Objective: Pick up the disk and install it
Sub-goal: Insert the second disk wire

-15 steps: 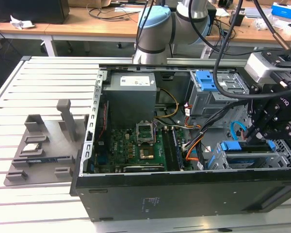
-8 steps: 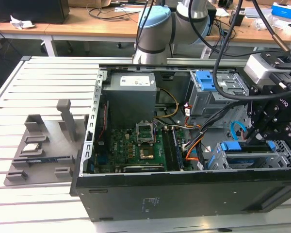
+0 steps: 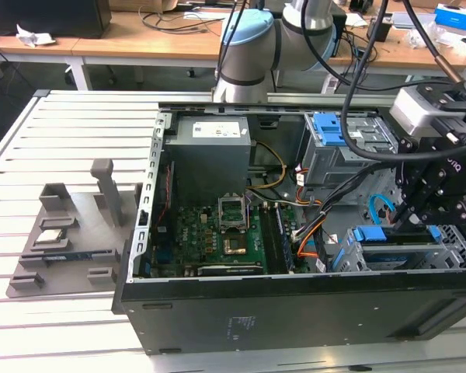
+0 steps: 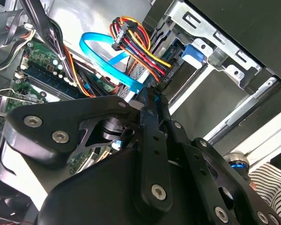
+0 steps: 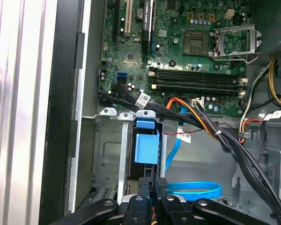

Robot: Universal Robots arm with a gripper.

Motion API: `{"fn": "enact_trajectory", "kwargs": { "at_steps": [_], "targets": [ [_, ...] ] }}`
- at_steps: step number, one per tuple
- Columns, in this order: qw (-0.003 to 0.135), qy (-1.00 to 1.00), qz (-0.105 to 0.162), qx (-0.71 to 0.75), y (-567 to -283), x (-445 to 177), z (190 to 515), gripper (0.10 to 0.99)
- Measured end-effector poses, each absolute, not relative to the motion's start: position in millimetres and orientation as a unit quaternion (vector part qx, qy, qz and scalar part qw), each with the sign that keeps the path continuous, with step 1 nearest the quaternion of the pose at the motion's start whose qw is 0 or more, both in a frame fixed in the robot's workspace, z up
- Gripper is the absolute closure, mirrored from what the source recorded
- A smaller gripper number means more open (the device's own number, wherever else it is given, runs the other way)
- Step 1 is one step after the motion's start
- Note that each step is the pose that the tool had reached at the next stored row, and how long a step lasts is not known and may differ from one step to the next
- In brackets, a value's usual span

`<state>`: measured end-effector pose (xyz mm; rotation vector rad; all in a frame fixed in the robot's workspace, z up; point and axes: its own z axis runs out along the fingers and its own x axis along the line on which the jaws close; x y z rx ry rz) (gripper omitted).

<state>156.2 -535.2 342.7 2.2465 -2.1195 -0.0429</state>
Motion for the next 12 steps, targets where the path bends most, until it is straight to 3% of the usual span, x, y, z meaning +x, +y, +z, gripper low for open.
{"fn": "enact_trajectory", "kwargs": {
  "at_steps": [12],
  "targets": [
    [0.025, -0.681, -0.015, 0.732, -535.0, 156.2, 343.4, 0.925]
  ]
}}
